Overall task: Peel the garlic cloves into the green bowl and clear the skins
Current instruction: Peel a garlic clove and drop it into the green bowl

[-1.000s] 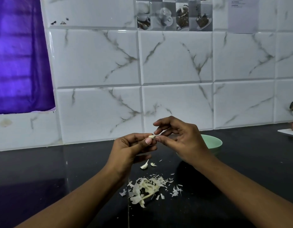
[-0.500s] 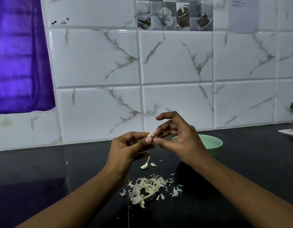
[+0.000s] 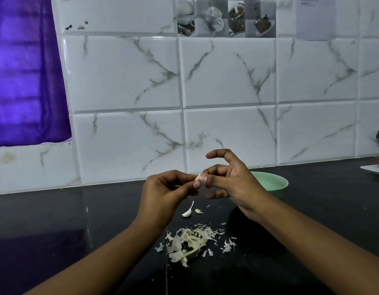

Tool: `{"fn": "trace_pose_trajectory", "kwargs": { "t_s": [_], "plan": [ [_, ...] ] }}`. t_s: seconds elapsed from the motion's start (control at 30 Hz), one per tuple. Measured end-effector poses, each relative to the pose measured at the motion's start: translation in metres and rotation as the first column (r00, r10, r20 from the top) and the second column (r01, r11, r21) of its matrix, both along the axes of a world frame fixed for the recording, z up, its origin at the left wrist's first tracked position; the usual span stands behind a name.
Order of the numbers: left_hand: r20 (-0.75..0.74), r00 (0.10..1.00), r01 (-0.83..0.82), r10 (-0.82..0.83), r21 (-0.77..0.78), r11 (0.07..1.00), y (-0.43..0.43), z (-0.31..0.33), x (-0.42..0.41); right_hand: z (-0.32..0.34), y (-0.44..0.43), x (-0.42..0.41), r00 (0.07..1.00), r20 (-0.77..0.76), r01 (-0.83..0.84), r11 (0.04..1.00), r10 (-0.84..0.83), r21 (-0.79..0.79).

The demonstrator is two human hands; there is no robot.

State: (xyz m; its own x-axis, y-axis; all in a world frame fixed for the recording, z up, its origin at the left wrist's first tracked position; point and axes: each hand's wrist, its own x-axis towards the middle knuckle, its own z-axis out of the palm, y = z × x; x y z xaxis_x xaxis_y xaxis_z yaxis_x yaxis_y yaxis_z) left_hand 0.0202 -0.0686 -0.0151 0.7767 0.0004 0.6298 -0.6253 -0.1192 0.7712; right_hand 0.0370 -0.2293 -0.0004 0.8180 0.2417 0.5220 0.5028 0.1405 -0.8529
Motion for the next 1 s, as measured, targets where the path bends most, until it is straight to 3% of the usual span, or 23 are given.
{"fn": "trace_pose_trajectory", "kwargs": {
  "t_s": [0.27, 0.37, 0.47, 0.63, 0.77, 1.0],
  "plan": [
    [0.177, 0.962, -0.243, 0.209, 0.200, 0.949, 0.000, -0.004, 0.002, -0.001, 0.000, -0.001, 0.980, 0.164, 0.142, 0.971, -0.111, -0.191],
    [0.150, 0.962, -0.257, 0.228, 0.216, 0.942, 0.001, -0.005, 0.004, 0.001, 0.000, -0.005, 0.988, 0.152, 0.056, 0.982, -0.028, -0.180],
    [0.043, 0.983, -0.184, 0.179, 0.173, 0.968, 0.001, -0.005, 0.006, 0.005, -0.003, -0.004, 0.995, 0.095, 0.007, 0.997, 0.000, -0.072],
    [-0.143, 0.990, -0.003, 0.003, 0.000, 1.000, 0.000, -0.004, 0.007, 0.006, -0.012, 0.003, 0.957, 0.224, 0.227, 0.955, -0.183, -0.193],
    [-0.182, 0.980, 0.069, -0.086, -0.099, 0.993, -0.001, -0.002, 0.004, 0.001, -0.009, 0.006, 0.920, 0.323, 0.320, 0.899, -0.221, -0.298],
    [-0.167, 0.980, 0.097, -0.108, -0.072, 0.993, -0.002, -0.002, 0.003, -0.001, -0.008, 0.004, 0.871, 0.437, 0.363, 0.893, -0.224, -0.265]
  ]
}}
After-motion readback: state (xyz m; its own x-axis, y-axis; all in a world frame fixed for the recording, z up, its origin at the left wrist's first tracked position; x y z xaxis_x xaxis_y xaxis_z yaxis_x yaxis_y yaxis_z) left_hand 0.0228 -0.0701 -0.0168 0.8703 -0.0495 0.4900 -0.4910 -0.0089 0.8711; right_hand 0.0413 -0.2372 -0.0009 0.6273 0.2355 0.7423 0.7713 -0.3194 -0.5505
